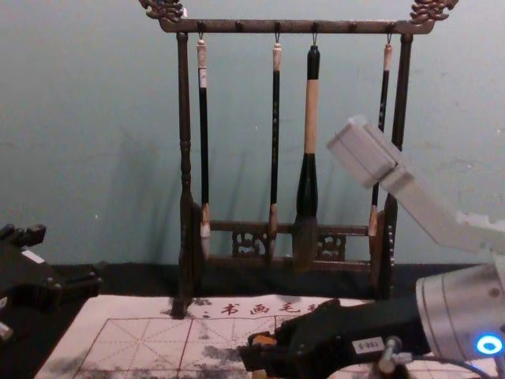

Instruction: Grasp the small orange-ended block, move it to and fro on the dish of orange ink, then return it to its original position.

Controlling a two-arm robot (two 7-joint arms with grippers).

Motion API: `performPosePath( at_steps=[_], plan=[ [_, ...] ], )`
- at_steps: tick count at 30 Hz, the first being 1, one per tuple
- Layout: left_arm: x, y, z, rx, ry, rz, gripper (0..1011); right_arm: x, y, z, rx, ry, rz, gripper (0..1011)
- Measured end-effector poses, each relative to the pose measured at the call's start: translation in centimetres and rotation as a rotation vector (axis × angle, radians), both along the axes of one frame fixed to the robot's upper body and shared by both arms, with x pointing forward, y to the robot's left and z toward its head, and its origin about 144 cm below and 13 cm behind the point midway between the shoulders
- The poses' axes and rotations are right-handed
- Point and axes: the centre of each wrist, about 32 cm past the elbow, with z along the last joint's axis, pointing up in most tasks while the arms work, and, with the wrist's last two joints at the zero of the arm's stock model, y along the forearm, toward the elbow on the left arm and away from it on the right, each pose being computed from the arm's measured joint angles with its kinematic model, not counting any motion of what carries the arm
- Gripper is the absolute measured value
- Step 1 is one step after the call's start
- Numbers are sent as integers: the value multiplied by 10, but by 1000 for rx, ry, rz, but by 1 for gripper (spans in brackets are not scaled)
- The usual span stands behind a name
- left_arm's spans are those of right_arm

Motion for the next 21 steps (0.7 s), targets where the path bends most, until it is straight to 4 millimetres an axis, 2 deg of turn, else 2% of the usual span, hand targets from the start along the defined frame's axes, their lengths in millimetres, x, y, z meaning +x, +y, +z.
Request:
performPosePath(
  at_steps=[21],
  plan=[
    [0, 0, 0, 0, 0, 0, 1001, 2, -11, 3, -15, -14, -32, 123]
  ],
)
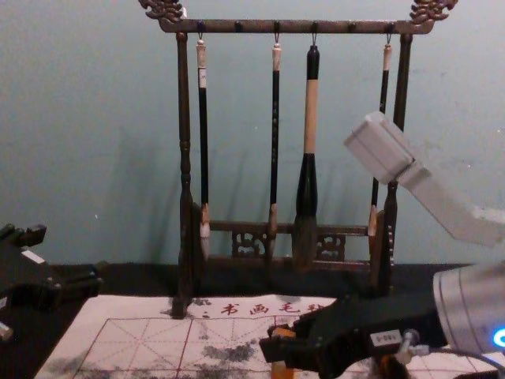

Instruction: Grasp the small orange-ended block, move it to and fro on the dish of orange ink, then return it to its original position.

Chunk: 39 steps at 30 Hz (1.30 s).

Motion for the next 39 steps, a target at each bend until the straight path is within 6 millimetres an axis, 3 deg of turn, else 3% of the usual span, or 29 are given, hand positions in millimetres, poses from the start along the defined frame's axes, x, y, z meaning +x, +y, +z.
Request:
performPosePath(
  at_steps=[9, 16, 27, 39],
  plan=[
    [0, 0, 0, 0, 0, 0, 1001, -1, -1, 2, 8, -3, -3, 124],
    [0, 0, 0, 0, 0, 0, 1001, -6, -5, 16, 45, -20, -30, 124],
    [0, 0, 0, 0, 0, 0, 1001, -29, -26, 45, 138, -68, -173, 124],
    [0, 0, 0, 0, 0, 0, 1001, -55, -46, 43, 157, -75, -353, 124]
  ],
)
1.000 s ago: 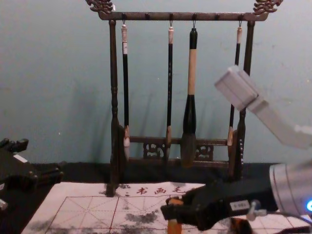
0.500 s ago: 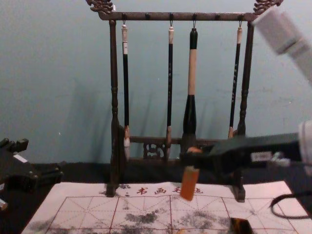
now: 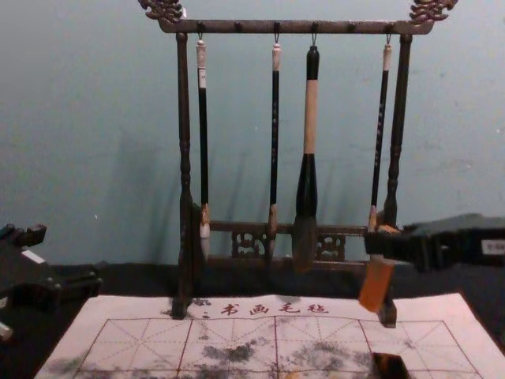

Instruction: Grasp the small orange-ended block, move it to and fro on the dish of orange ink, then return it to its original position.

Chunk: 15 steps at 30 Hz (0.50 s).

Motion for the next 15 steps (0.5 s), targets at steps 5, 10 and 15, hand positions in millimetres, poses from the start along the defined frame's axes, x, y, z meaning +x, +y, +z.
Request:
performPosePath(
  at_steps=[5, 10, 15],
  plan=[
    [0, 0, 0, 0, 0, 0, 1001, -9, -4, -7, -2, 17, -31, 124],
    [0, 0, 0, 0, 0, 0, 1001, -14, -6, -14, -11, 44, -60, 124],
    [0, 0, 0, 0, 0, 0, 1001, -17, -7, -19, -19, 59, -77, 124]
  ],
)
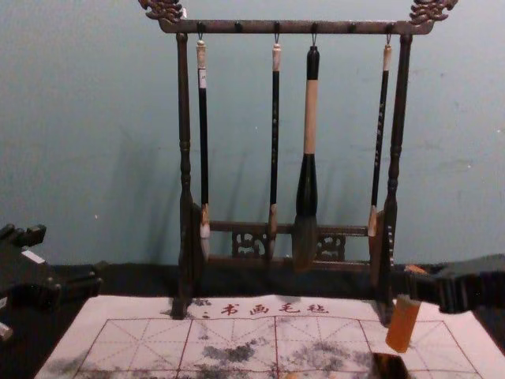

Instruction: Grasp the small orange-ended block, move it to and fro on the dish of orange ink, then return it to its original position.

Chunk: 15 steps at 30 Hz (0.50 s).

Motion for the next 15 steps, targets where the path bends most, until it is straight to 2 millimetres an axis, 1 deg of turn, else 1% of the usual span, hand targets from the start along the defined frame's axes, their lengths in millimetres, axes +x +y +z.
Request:
performPosePath(
  at_steps=[15],
  plan=[
    [0, 0, 0, 0, 0, 0, 1001, 2, 2, -8, -13, 29, -9, 124]
  ],
)
